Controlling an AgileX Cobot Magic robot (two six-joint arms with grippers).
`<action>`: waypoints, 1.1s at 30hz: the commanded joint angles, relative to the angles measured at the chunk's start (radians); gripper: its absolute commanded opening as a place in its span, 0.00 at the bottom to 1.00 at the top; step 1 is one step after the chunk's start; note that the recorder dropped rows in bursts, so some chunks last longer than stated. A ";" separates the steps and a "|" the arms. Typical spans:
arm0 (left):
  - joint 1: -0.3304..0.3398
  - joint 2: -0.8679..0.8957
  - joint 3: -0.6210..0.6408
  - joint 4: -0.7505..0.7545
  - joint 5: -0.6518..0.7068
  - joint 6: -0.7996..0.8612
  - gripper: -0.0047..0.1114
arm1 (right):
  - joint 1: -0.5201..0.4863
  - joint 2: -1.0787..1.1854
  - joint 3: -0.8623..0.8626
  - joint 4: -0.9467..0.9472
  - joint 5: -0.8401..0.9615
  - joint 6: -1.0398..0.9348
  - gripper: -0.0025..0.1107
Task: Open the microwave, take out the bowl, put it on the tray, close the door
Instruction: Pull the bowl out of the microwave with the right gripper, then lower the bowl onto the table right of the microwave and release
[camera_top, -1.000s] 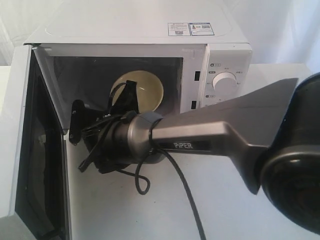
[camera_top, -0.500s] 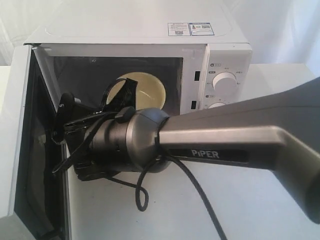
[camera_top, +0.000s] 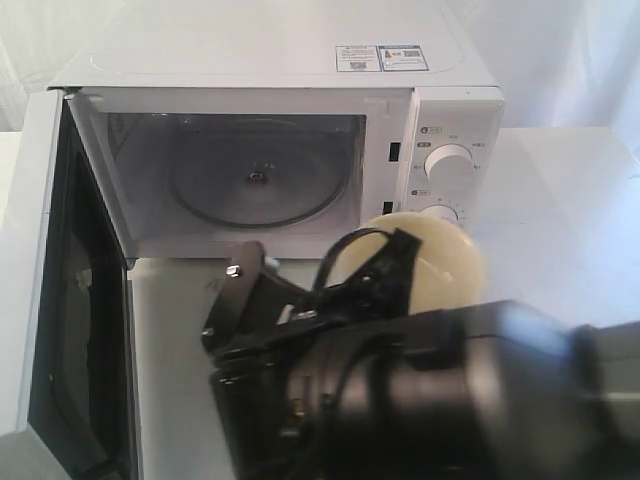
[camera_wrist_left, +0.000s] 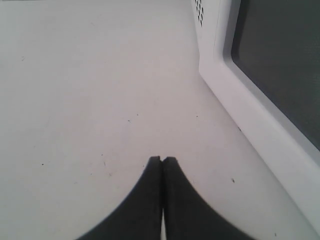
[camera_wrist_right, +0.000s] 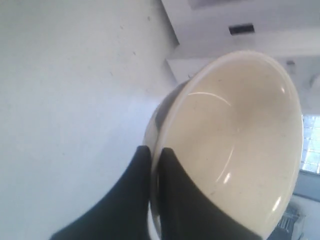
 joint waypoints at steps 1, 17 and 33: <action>0.000 -0.005 0.004 -0.009 0.000 -0.002 0.04 | -0.004 -0.181 0.105 0.028 0.057 0.011 0.02; 0.000 -0.005 0.004 -0.009 0.000 -0.002 0.04 | -0.228 -0.582 0.498 0.239 -0.313 -0.029 0.02; 0.000 -0.005 0.004 -0.009 0.000 -0.002 0.04 | -0.339 -0.436 0.498 0.158 -0.377 -0.052 0.02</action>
